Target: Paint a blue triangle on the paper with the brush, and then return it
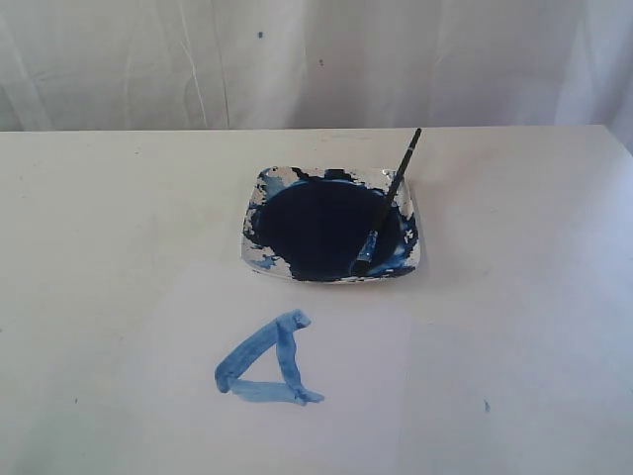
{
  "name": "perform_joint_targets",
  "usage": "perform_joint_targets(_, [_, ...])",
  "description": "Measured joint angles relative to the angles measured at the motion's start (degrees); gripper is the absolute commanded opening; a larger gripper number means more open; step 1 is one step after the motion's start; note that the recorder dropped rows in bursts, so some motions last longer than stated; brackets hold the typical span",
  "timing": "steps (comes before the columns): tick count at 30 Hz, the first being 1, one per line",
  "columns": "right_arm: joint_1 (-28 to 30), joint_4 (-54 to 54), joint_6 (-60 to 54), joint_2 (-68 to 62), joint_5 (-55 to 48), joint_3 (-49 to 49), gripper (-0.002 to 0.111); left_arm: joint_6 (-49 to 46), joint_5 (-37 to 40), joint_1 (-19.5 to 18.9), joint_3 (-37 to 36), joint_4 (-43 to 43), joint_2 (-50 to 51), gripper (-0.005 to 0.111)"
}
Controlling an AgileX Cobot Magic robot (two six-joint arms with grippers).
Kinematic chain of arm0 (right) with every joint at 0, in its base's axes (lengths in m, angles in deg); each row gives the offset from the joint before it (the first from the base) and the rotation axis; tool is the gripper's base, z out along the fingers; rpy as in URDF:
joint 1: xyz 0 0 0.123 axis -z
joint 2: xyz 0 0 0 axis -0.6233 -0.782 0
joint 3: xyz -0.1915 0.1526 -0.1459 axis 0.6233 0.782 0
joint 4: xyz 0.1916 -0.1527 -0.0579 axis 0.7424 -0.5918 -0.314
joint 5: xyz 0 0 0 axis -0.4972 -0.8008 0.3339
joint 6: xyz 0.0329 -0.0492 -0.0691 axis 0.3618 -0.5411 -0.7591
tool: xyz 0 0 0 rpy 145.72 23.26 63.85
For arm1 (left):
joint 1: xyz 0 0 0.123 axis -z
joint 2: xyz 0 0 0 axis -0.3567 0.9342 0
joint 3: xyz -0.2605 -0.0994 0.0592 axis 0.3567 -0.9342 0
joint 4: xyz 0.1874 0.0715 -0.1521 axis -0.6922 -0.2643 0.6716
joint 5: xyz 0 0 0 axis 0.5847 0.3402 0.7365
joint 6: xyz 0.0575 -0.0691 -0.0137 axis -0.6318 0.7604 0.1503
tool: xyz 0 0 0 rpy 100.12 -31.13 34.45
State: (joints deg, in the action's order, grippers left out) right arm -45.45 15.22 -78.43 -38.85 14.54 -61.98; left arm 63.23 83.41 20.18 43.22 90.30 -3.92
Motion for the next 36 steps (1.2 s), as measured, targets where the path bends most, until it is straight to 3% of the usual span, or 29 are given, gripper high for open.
perform_joint_targets(36, [0.0, 0.0, 0.9, 0.0, 0.0, 0.0, 0.047, 0.0, 0.0, 0.0, 0.0, 0.0, 0.0, 0.000])
